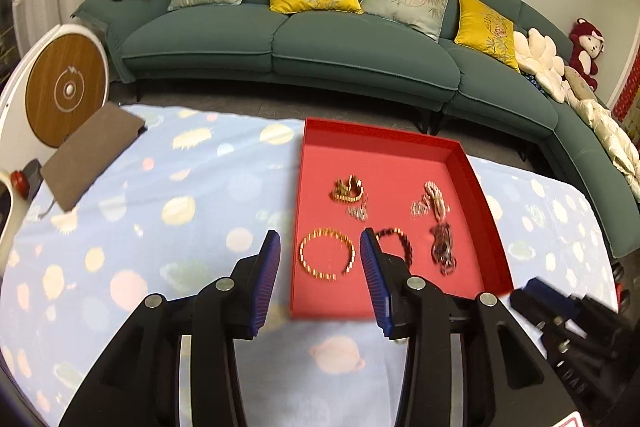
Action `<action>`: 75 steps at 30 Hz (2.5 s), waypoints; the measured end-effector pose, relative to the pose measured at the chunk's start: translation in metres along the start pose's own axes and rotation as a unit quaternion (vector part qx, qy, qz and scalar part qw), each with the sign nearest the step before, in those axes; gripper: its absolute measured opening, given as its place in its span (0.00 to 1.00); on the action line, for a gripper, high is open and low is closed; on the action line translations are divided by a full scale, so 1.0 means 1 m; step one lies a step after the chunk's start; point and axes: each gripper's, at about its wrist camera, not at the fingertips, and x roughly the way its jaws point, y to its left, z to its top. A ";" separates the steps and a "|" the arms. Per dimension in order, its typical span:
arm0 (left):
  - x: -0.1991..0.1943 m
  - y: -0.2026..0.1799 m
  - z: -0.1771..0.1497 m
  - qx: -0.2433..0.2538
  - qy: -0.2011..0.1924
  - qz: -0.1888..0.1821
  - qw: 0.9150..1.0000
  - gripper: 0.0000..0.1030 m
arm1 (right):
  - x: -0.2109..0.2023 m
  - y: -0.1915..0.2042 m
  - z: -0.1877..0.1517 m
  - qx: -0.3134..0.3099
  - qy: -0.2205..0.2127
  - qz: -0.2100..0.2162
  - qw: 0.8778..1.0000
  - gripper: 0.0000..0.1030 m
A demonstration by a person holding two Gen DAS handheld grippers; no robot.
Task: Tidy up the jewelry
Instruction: 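Lift both grippers out of the red box toward the gold hoop earrings, then grasp one gold hoop earring with the left gripper while the right gripper grasps the other, then carry both gold hoop earrings over the red box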
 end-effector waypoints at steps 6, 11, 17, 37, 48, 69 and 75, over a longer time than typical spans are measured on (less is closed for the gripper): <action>-0.004 0.008 -0.034 -0.034 0.019 -0.010 0.999 0.38 | 0.024 0.014 -0.043 -0.010 0.040 0.011 0.999 0.33; 0.003 0.001 -0.050 0.006 0.024 0.000 1.000 0.38 | 0.040 0.018 -0.058 -0.040 0.054 0.002 0.998 0.33; 0.014 0.003 -0.061 0.018 0.039 0.000 0.999 0.38 | 0.062 0.020 -0.067 -0.047 0.065 -0.009 0.997 0.33; 0.023 0.004 -0.063 0.022 0.050 -0.006 0.998 0.38 | 0.086 0.024 -0.065 -0.073 0.053 -0.028 0.996 0.20; 0.047 -0.020 -0.075 0.044 0.078 -0.029 0.996 0.38 | 0.069 0.008 -0.063 -0.052 0.051 -0.028 0.997 0.19; 0.092 -0.088 -0.097 0.110 0.067 -0.024 0.991 0.32 | 0.047 -0.045 -0.069 -0.004 0.059 -0.032 0.998 0.19; 0.091 -0.083 -0.096 0.105 0.071 -0.034 0.991 0.14 | 0.044 -0.048 -0.068 -0.001 0.056 -0.030 0.998 0.19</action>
